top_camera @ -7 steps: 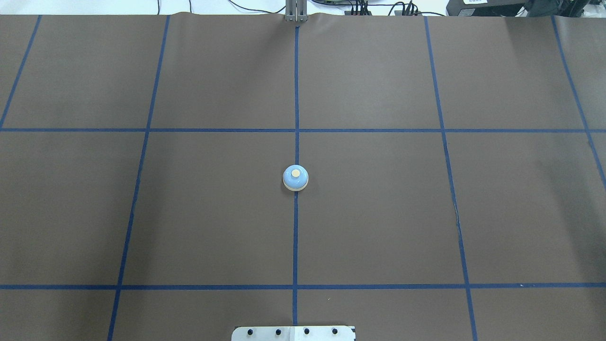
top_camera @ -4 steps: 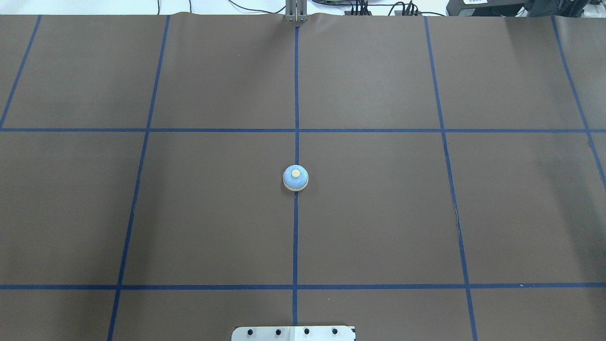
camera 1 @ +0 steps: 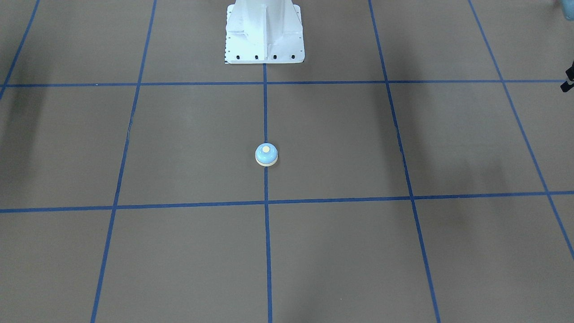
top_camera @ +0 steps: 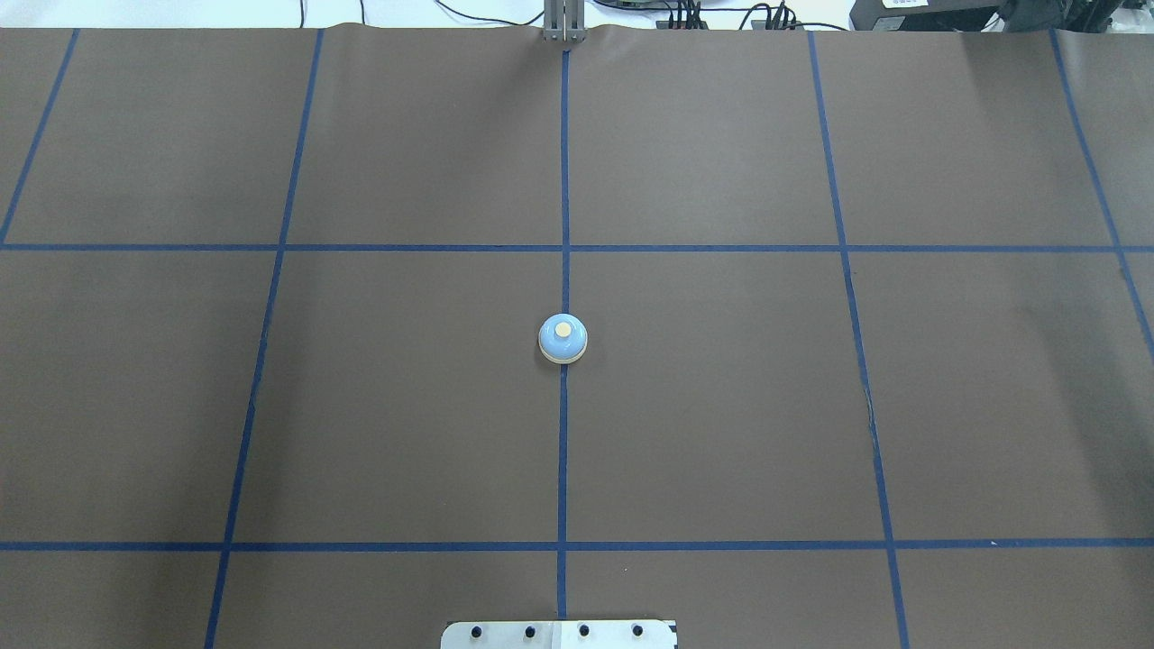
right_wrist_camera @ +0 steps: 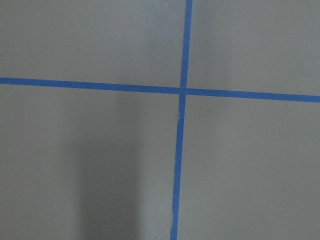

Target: Place and press bell with both arms

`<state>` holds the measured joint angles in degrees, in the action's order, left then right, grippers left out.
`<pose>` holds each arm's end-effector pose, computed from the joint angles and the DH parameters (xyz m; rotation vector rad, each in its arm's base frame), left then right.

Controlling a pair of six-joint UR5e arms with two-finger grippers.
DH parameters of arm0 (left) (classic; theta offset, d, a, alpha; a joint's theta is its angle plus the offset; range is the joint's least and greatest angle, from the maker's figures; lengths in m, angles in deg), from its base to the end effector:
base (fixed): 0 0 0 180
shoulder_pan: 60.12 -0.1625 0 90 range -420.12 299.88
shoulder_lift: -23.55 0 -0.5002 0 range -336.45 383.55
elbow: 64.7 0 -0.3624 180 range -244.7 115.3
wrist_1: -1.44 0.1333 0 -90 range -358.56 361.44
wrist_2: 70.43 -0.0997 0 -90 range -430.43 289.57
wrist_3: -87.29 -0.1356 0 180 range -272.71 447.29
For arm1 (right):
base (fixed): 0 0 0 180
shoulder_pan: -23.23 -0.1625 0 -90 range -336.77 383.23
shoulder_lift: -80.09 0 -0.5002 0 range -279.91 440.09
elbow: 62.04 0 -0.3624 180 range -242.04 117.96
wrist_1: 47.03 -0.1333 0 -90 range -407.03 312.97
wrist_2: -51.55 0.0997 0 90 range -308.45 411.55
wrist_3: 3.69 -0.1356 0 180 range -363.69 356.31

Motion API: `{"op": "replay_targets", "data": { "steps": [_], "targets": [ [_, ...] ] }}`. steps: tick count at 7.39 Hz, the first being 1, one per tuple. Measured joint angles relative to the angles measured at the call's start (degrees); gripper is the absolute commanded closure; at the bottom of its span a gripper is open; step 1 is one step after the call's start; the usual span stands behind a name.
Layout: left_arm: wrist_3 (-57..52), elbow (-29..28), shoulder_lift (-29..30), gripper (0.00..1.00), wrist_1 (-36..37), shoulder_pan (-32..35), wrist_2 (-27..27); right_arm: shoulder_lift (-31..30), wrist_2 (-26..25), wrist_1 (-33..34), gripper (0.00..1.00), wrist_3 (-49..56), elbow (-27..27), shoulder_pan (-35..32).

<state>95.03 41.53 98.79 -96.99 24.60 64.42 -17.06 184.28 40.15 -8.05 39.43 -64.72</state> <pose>-0.0053 -0.3516 0.7145 0.0743 0.7942 0.0270 0.0266 -0.4116 0.7180 0.0770 -0.7502 -0.0081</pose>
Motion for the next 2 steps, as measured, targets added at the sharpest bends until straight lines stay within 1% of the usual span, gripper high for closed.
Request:
{"op": "replay_targets", "data": {
  "steps": [2],
  "targets": [
    [0.1,0.1,0.4,0.0,0.5,-0.1,0.2,0.4,-0.7,0.6,0.0,-0.1,0.5,0.3]
  ]
}}
